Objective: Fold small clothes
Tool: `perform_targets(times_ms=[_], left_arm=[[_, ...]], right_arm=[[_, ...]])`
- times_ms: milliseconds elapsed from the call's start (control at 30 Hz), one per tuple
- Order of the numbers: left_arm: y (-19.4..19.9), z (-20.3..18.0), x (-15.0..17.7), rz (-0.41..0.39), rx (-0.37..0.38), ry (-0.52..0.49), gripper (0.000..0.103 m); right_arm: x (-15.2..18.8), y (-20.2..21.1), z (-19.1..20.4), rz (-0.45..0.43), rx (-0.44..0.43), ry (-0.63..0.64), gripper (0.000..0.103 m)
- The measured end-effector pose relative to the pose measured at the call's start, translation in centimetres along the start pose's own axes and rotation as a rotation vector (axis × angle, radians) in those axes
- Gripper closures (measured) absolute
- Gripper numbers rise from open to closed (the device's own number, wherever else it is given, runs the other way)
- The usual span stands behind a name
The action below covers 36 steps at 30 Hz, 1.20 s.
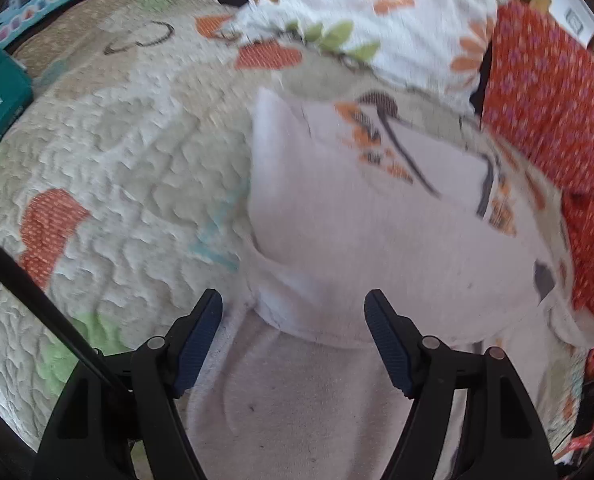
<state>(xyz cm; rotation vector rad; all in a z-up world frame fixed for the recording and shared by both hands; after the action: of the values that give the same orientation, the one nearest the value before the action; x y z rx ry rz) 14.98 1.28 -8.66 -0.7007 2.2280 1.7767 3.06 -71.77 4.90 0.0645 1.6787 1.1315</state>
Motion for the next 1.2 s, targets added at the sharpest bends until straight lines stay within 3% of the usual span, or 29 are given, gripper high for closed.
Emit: perform_targets(times_ms=[67,200,333,467,667,833,1033,1200], left_arm=[[1.1,0.8,-0.7,-0.031,0.008,0.025,0.031],[2.9,3.3,-1.8,-0.078,0.003,0.077,0.031],[4.6,6.3,-2.7,-0.110,0.014,0.144,0.031],[6.4,8.8,-3.3,-0.150,0.034,0.208,0.031],[7.9,11.4,-4.2,-0.203,0.002,0.244,0.031],[9.1,13.0,-4.5,-0.235,-0.007,0.263,0.031],[9.7,14.7,-4.7,-0.244,-0.015,0.288,0.031],[9.7,15.1,-4.7,-0.240,-0.013,0.310,0.031]], right_arm=[[-0.8,1.6,-2.1,-0.037,0.043,-0.040,0.099],[-1.4,4.7,-0.8,-0.078,0.003,-0.061,0.099],[-1.3,8.7,6.9,-0.105,-0.161,0.021,0.099],[1.5,13.3,18.2,-0.102,-0.360,0.183,0.099],[11.8,19.8,36.1,-0.001,-0.675,0.413,0.099],[22.4,22.3,46.4,0.114,-0.819,0.561,0.099],[31.5,23.6,52.1,0.216,-0.879,0.668,0.099],[35.0,23.5,54.7,0.273,-0.898,0.698,0.099]])
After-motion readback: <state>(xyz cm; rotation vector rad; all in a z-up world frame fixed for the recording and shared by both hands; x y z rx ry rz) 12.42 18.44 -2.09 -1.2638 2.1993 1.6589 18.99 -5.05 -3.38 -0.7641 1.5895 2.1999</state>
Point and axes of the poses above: each gripper's, at about its wrist camera, not at the fingertips, and y roughly against the way its jaws point, z to its left, x to its underside, the point moved 10 cm from there along -y, roughly the way its jaws point
